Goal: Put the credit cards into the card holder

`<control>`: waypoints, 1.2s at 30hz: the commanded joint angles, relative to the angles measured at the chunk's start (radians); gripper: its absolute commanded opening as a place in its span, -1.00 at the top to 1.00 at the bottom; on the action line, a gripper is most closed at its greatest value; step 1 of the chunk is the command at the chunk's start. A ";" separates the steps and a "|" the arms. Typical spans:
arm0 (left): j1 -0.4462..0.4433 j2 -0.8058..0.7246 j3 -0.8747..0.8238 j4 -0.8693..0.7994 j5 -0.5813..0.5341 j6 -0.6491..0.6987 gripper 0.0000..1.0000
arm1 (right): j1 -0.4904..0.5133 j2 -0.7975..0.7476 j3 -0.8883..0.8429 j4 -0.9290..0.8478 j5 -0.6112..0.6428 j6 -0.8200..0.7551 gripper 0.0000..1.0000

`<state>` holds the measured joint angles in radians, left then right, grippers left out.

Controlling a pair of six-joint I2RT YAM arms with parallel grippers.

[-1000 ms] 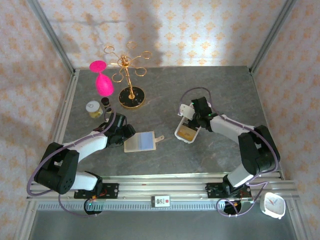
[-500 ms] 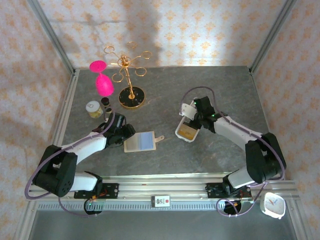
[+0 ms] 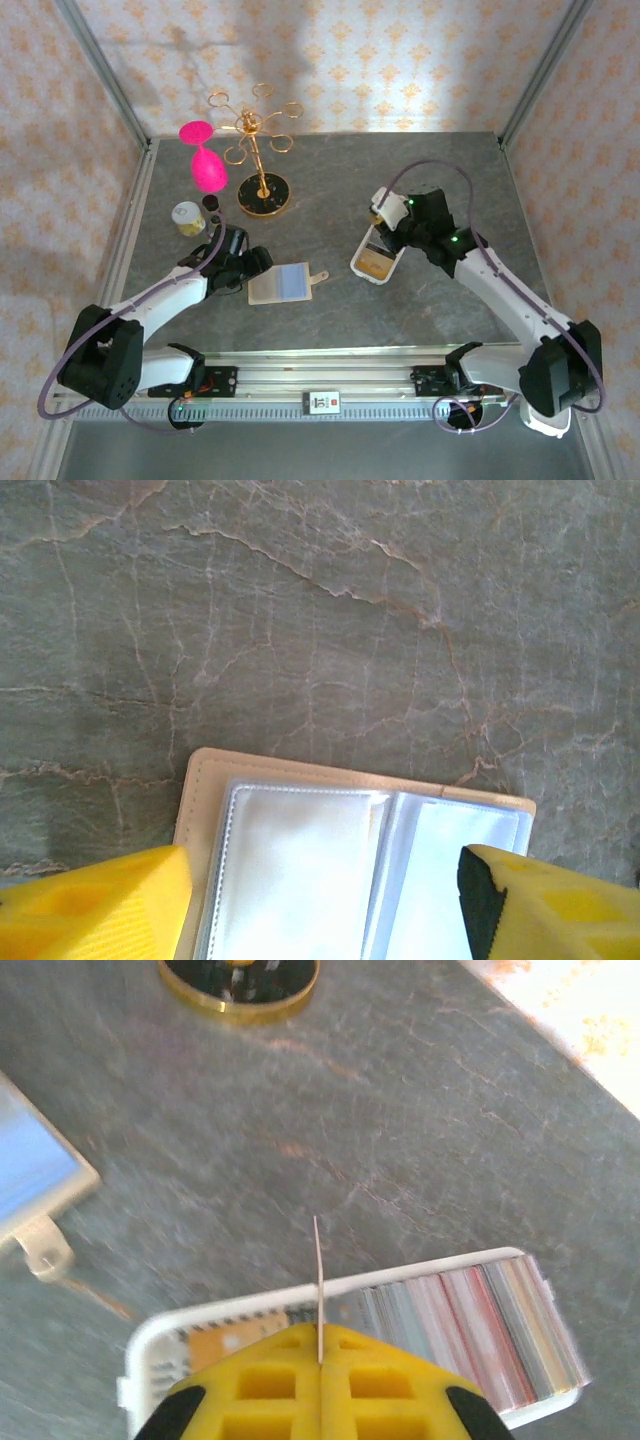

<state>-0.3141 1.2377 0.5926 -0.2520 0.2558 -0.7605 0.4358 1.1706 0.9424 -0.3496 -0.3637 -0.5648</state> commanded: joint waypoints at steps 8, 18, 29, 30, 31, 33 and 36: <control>-0.070 -0.029 -0.013 -0.045 0.021 0.033 -0.54 | 0.033 0.041 -0.053 0.199 -0.244 0.953 1.00; -0.140 0.112 -0.002 -0.038 -0.066 0.018 -0.53 | 0.237 0.165 -0.208 0.540 -0.212 1.255 1.00; -0.138 0.039 0.011 -0.107 -0.145 0.007 -0.49 | 0.336 0.449 -0.047 0.541 -0.200 1.276 1.00; -0.138 0.012 0.008 -0.113 -0.154 0.000 -0.50 | 0.339 0.462 -0.040 0.546 -0.195 1.285 1.00; -0.136 -0.011 0.001 -0.115 -0.161 -0.004 -0.51 | 0.343 0.469 -0.037 0.555 -0.194 1.291 1.00; -0.118 -0.053 -0.015 -0.121 -0.170 -0.006 -0.51 | 0.351 0.486 -0.032 0.574 -0.186 1.305 1.00; -0.067 -0.070 -0.037 -0.139 -0.184 0.003 -0.52 | 0.362 0.517 -0.018 0.591 -0.188 1.315 1.00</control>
<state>-0.4221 1.1801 0.5873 -0.3325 0.1219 -0.7582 0.7849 1.6592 0.8913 0.1963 -0.5686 0.7250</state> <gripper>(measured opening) 0.760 0.048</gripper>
